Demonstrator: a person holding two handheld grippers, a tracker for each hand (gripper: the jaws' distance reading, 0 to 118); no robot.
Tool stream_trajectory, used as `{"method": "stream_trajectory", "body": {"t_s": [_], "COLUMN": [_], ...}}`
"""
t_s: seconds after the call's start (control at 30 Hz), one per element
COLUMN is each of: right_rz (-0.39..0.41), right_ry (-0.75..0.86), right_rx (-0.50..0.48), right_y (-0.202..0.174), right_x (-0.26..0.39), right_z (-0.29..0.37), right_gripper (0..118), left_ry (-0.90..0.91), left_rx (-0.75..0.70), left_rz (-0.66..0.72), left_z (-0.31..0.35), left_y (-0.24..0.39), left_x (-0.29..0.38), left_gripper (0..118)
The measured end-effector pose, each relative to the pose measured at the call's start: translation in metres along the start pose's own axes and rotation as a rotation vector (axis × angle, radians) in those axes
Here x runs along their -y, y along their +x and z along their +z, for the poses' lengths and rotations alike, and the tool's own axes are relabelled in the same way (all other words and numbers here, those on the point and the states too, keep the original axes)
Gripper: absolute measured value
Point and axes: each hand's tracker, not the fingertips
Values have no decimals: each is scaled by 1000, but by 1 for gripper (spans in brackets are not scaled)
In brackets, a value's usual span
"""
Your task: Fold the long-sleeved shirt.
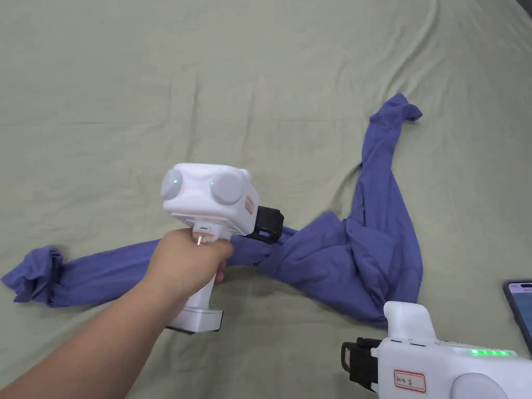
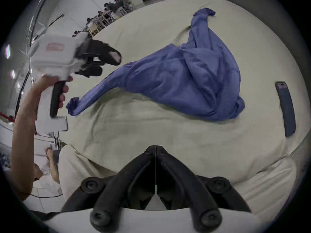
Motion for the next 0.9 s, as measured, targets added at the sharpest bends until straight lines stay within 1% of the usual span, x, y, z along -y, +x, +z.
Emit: {"method": "stream_trajectory", "body": {"t_s": [0.03,0.07,0.1,0.13,0.17,0.2,0.23,0.27,0.33,0.37,0.4,0.43,0.47,0.5,0.53,0.57,0.6,0.63,0.67,0.7,0.73,0.77,0.8,0.83,0.87,0.9], "right_rz": [3,5,6,5,2,-4,-12,-20,-42,-44,-39,-39,-58,-103,-132,-132,-131,-113,-87,-66,-58,-52,-34,1,36,99], "right_ry": [-4,-5,-3,0,5,15,25,32,68,108,142,133,119,58,126,95,65,27,12,3,-9,-25,-73,-125,-161,-103], "right_rx": [15,31,52,72,87,95,101,104,107,95,70,72,81,112,71,92,111,127,113,80,61,57,73,127,201,250], "right_y": [3,6,9,13,17,21,25,28,36,37,40,46,48,52,58,59,59,55,52,38,31,25,20,16,12,6], "right_x": [0,-2,-5,-9,-12,-18,-26,-34,-61,-74,-91,-109,-125,-140,-157,-169,-182,-192,-200,-195,-198,-200,-202,-201,-199,-195], "right_z": [-1,-1,0,1,2,3,4,4,6,6,5,0,-8,-22,-13,-27,-40,-48,-54,-74,-83,-91,-104,-116,-123,-119], "right_gripper": [3,3,3,3,3,3,3,3,3,3,3,21,67,118,114,112,115,116,116,115,112,106,98,87,76,68], "left_ry": [-27,-45,-47,-5,3,18,21,40,52,68,89,94,98,108,110,109,108,108,107,106,107,108,106,106,106,103], "left_rx": [-8,-22,-22,-24,-11,41,135,146,117,122,172,202,213,218,210,208,208,211,210,209,209,211,214,221,222,225], "left_rz": [-30,-54,-59,-58,-54,-43,-9,7,-28,-20,32,81,101,106,98,98,102,106,109,111,114,122,134,147,156,162], "left_z": [-10,-14,-17,-9,-3,4,10,16,35,43,50,55,46,49,50,51,53,52,52,52,52,51,50,49,49,49], "left_y": [5,7,10,8,8,5,7,5,15,14,12,11,-2,-4,-4,-3,1,2,2,2,2,1,-1,-3,-4,-5], "left_x": [0,5,8,10,9,12,14,15,22,24,28,32,19,20,20,21,29,30,31,31,33,33,33,33,34,34], "left_gripper": [94,88,88,75,47,19,16,16,16,16,16,16,16,16,16,16,16,16,16,16,16,16,16,16,16,16]}}
